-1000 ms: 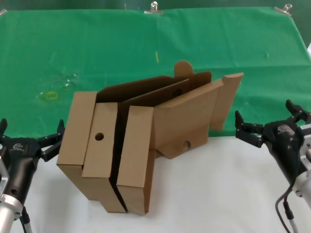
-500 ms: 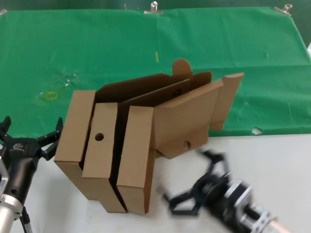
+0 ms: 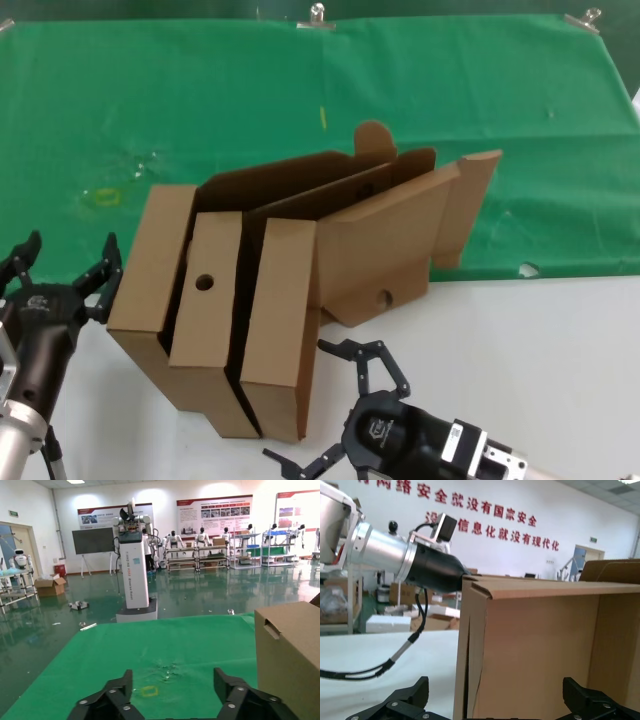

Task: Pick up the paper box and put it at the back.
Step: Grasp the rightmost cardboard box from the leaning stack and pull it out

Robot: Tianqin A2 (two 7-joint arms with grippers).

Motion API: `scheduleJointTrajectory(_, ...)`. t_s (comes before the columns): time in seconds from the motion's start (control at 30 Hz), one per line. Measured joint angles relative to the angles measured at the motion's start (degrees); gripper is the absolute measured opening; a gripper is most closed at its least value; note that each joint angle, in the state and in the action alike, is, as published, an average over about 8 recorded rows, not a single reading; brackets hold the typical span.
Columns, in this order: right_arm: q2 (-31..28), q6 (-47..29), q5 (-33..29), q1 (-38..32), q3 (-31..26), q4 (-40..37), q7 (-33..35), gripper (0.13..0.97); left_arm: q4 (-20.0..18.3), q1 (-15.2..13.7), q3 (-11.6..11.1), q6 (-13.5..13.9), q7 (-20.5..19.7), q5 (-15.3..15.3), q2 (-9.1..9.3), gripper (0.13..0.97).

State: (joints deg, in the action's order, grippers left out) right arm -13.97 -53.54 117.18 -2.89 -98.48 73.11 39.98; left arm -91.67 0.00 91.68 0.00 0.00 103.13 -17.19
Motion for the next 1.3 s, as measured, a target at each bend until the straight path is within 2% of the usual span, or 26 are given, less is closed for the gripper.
scheduleJointTrajectory(0.1,0.8,-2.2,0.8,-1.9,0.2,-3.1,1.2,0.956,0.0,0.0,0.0,0.0,0.0,0.0,0.0,0.607)
scheduleJointTrajectory(0.17,1.1,-3.1,1.0,-2.7,0.2,-4.6,1.7,0.938,0.0,0.0,0.0,0.0,0.0,0.0,0.0,0.556)
scheduleJointTrajectory(0.2,1.2,-3.5,1.0,-3.0,0.3,-5.2,1.9,0.929,0.0,0.0,0.0,0.0,0.0,0.0,0.0,0.556)
scheduleJointTrajectory(0.47,1.0,-5.2,0.7,-3.7,0.4,-8.4,3.0,0.846,0.0,0.0,0.0,0.0,0.0,0.0,0.0,0.348)
scheduleJointTrajectory(0.6,1.0,-5.5,0.2,-3.9,0.3,-9.1,3.5,0.774,0.0,0.0,0.0,0.0,0.0,0.0,0.0,0.348)
scheduleJointTrajectory(0.67,1.1,-5.5,0.0,-4.0,0.2,-9.4,3.8,0.738,0.0,0.0,0.0,0.0,0.0,0.0,0.0,0.314)
scheduleJointTrajectory(0.8,1.4,-5.6,-0.4,-4.3,-0.1,-9.8,4.2,0.738,0.0,0.0,0.0,0.0,0.0,0.0,0.0,0.246)
scheduleJointTrajectory(1.07,2.3,-5.2,-1.1,-5.2,-0.3,-10.7,5.1,0.525,0.0,0.0,0.0,0.0,0.0,0.0,0.0,0.172)
scheduleJointTrajectory(1.17,2.5,-5.1,-1.2,-5.5,-0.2,-11.1,5.5,0.475,0.0,0.0,0.0,0.0,0.0,0.0,0.0,0.148)
scheduleJointTrajectory(1.3,2.7,-5.0,-1.4,-5.7,-0.1,-11.6,6.2,0.377,0.0,0.0,0.0,0.0,0.0,0.0,0.0,0.146)
